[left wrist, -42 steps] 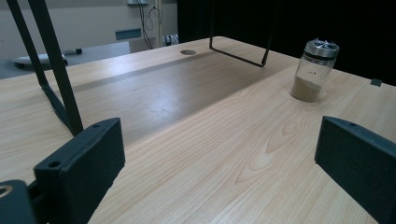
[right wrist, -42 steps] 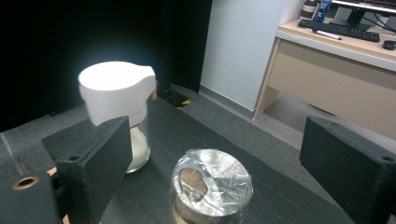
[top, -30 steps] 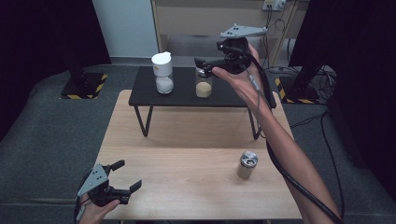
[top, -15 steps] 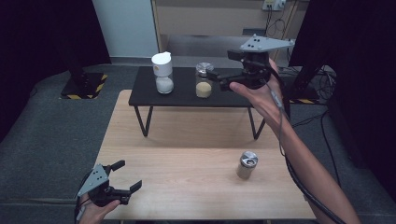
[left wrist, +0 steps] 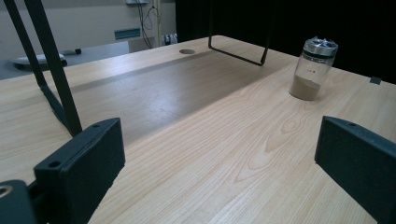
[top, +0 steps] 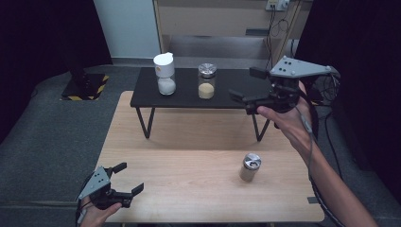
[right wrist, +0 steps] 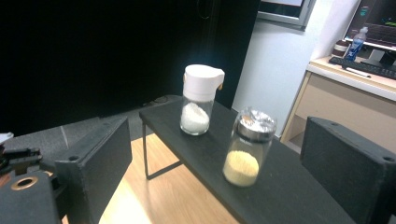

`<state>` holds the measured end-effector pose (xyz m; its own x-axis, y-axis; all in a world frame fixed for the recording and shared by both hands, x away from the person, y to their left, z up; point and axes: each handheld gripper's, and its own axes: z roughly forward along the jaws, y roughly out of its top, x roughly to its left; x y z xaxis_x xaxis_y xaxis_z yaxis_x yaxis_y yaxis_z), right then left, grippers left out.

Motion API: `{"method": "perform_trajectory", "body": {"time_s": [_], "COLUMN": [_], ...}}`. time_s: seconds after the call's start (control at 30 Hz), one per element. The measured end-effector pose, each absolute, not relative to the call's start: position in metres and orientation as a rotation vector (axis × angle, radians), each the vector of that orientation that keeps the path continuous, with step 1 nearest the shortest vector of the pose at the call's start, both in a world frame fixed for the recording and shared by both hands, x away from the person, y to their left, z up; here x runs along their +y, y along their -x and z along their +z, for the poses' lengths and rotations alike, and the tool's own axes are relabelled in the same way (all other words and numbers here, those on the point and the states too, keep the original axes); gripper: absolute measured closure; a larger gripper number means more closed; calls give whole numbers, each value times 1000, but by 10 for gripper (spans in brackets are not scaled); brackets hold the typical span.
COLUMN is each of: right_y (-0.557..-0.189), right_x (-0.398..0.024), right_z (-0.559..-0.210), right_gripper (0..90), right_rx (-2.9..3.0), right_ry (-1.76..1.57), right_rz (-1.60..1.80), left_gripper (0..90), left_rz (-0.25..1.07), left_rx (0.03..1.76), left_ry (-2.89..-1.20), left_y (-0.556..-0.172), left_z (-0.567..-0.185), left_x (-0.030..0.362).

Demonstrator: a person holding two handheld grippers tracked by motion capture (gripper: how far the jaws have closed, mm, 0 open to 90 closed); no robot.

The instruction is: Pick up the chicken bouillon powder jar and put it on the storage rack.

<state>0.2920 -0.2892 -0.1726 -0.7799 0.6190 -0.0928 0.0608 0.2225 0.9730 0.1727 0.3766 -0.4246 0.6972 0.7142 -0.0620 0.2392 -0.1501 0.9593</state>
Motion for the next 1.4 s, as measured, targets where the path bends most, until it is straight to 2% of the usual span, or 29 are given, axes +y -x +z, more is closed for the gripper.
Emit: {"method": "perform_trajectory", "body": {"time_s": [0.73, 1.4], "right_y": [-228, -197], "right_x": [-340, -376], "right_z": [-227, -293], "right_gripper": [88, 88], "right_rx": [2046, 2009], "right_ry": [-659, -832], "right_rz": [1594, 1508], "left_gripper": [3, 3], "left_rz": [500, 502], "left_rx": [777, 780], "left_ry": [-1712, -1708], "left_y": [-172, -172], "left_z": [-425, -425], "left_x": [377, 377]}}
